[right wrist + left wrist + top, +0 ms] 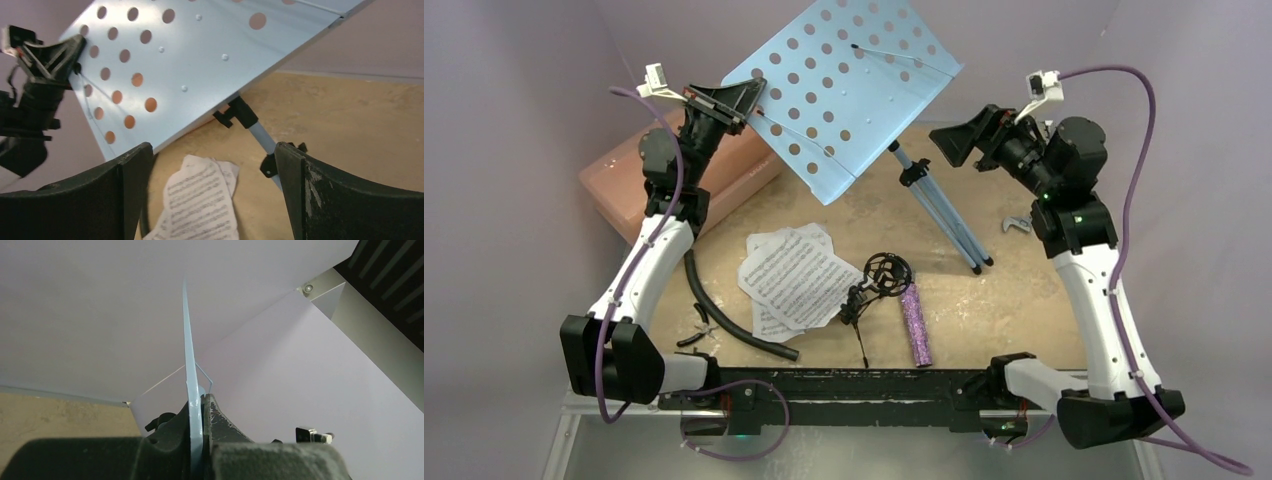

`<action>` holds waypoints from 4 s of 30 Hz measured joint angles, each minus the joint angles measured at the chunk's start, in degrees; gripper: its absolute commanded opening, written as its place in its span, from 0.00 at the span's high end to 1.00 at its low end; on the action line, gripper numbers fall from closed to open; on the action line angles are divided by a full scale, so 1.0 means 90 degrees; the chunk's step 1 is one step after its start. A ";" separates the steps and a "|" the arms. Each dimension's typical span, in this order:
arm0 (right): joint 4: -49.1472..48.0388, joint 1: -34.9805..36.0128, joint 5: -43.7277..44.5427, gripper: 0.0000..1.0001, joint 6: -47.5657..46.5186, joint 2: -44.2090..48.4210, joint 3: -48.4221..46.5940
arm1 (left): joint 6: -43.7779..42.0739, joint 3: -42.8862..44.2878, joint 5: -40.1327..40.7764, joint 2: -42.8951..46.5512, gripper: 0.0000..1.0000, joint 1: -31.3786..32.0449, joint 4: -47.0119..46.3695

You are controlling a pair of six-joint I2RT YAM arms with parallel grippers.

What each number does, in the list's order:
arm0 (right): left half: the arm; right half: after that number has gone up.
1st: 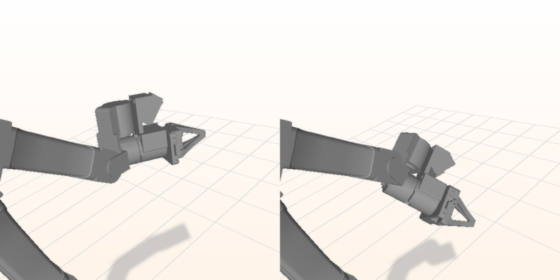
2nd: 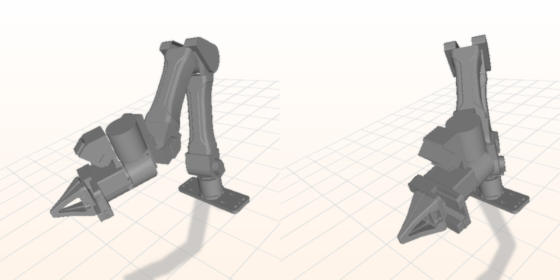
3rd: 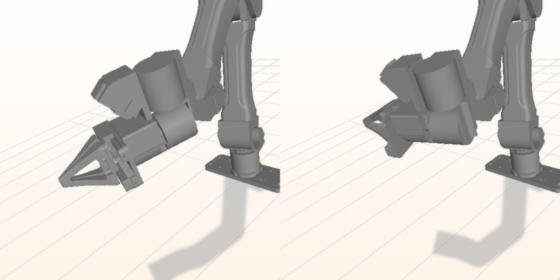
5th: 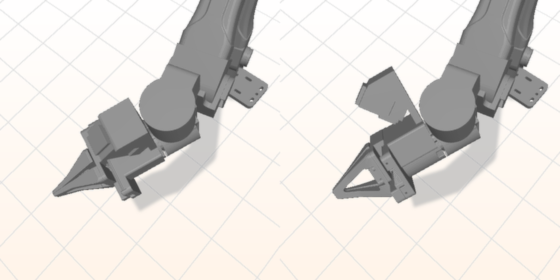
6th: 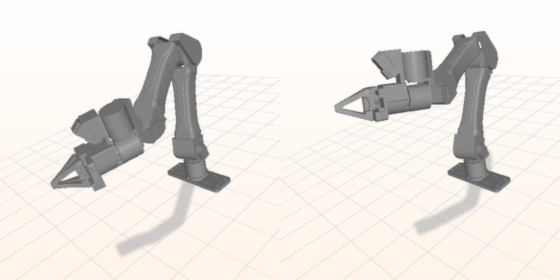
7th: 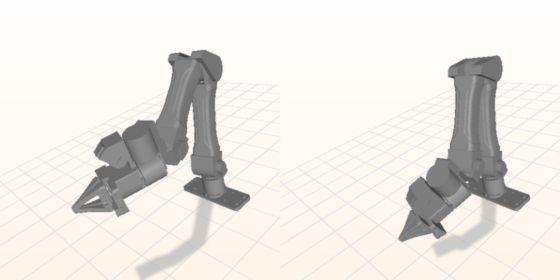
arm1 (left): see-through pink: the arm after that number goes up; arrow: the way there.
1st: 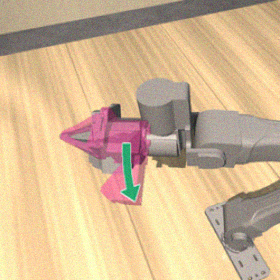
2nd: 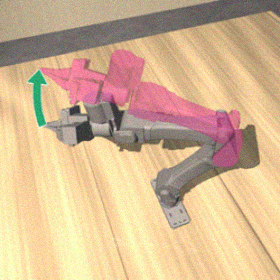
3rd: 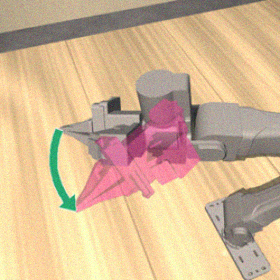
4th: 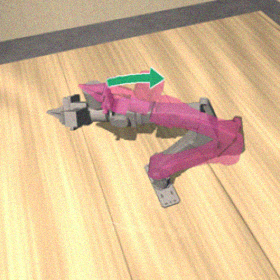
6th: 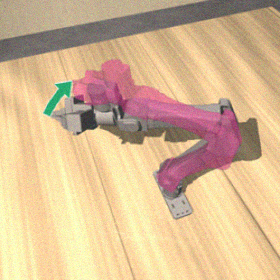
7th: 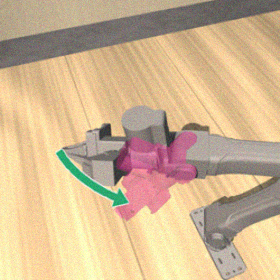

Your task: Set up the instrument practice props

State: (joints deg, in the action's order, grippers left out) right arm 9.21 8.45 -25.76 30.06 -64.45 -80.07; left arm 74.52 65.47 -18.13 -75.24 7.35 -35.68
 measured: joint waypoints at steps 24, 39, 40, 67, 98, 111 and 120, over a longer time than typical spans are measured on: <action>-0.0245 0.1780 0.2144 0.42 -0.3198 -0.1093 0.0719 | -0.0015 0.0012 0.0095 0.0000 1.00 0.0114 -0.0066; -0.1450 0.2069 0.2705 0.41 -0.3900 -0.1824 0.1061 | 0.0002 0.0012 0.0250 0.0000 1.00 0.0114 0.0121; -0.1549 0.2074 0.2759 0.42 -0.3925 -0.1836 0.1093 | 0.0002 0.0012 0.0262 0.0000 1.00 0.0114 0.0126; -0.2747 0.2103 0.2618 0.34 -0.3786 -0.1392 0.2140 | 0.0155 0.0012 0.0311 0.0000 1.00 0.0148 0.0119; -0.3172 0.2081 0.2735 1.00 -0.3925 -0.2314 0.1625 | 0.0495 0.0012 0.0376 -0.0032 0.67 0.0192 -0.0175; -0.2710 0.2123 0.3089 1.00 -0.3354 -0.2081 0.1792 | 0.0974 0.0007 0.0345 0.0160 0.23 0.0248 -0.1229; -0.2261 0.2106 0.3594 1.00 -0.2992 -0.2081 0.1795 | 0.0340 -0.0182 0.0204 0.0862 0.24 0.0248 -0.0410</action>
State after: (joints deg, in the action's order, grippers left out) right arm -11.14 27.40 6.59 3.14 -83.18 -63.92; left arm 77.58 63.83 -16.29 -67.48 9.58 -39.38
